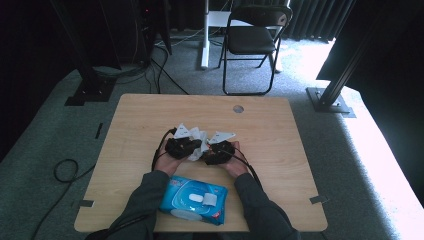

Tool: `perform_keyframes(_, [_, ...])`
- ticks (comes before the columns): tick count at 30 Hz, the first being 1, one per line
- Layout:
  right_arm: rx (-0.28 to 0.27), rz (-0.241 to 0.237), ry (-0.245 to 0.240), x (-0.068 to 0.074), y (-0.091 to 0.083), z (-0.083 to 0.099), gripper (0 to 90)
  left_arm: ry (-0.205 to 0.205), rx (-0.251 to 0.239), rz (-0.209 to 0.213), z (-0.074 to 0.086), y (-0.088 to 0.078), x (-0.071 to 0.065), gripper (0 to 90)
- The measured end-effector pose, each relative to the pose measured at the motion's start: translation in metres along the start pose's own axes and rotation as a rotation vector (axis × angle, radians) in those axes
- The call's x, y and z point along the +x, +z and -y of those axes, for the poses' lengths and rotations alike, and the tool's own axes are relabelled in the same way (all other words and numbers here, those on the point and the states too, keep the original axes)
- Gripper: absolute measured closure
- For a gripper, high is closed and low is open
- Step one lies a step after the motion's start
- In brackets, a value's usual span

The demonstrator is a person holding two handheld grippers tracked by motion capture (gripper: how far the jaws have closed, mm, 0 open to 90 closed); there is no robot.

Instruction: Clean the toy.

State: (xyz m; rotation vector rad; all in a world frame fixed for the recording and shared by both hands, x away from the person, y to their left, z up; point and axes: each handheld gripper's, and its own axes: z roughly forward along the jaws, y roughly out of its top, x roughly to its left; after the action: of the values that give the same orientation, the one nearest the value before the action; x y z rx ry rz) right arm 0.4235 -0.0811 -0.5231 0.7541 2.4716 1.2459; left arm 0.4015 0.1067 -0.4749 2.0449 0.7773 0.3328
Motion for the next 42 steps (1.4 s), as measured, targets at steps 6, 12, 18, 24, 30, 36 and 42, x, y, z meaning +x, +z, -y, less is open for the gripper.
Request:
perform_keyframes(6, [-0.011,0.003,0.0,0.0,-0.001,-0.002,34.1,0.023,0.004,0.04,-0.004,0.003,-0.008,86.8])
perform_keyframes(12, [-0.006,0.008,0.002,-0.001,-0.001,-0.002,34.1,0.035,0.012,0.051,-0.004,0.004,-0.01,86.7])
perform_keyframes(18, [-0.006,0.005,-0.001,0.001,0.0,-0.001,34.1,0.038,0.011,0.045,-0.004,0.005,-0.009,86.7])
perform_keyframes(24, [-0.002,0.006,-0.006,0.001,-0.001,-0.001,34.1,0.032,0.012,0.032,-0.005,0.007,-0.005,86.5])
perform_keyframes(30, [-0.007,0.005,-0.008,0.002,-0.002,-0.001,34.1,0.022,0.008,0.005,-0.007,0.005,0.002,86.5])
perform_keyframes(36, [-0.011,0.001,-0.012,0.003,-0.003,-0.002,34.1,-0.007,0.0,-0.035,-0.008,0.001,0.014,86.5])
perform_keyframes(42, [-0.01,-0.006,-0.025,0.005,-0.003,-0.002,34.1,-0.031,0.005,-0.066,-0.008,0.0,0.023,86.5])
